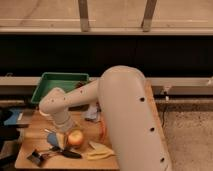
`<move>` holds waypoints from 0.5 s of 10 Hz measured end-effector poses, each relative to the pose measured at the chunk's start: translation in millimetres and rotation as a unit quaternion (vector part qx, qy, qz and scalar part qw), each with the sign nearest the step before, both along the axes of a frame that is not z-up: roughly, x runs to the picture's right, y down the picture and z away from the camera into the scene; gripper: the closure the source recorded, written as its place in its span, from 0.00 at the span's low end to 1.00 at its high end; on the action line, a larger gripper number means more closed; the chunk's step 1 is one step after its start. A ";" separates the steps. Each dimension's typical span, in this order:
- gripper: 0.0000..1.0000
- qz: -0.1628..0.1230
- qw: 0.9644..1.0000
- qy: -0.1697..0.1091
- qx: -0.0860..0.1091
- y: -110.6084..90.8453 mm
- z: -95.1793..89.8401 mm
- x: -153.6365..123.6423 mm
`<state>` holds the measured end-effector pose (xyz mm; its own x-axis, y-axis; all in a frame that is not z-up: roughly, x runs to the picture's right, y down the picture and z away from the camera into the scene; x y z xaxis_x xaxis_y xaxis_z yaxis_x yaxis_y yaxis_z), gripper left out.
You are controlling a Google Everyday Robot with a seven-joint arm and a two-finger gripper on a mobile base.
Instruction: Place fork in tray
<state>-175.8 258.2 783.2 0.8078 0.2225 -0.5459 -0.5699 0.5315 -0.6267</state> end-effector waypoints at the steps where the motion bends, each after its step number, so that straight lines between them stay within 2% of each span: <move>1: 0.20 -0.005 1.000 -0.004 -0.001 1.6 4.3 -2.4; 5: 0.20 -0.004 1.000 -0.011 -0.001 2.0 20.5 -11.9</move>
<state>-187.7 260.2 803.7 0.8216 0.2148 -0.5281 -0.5513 0.5352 -0.6400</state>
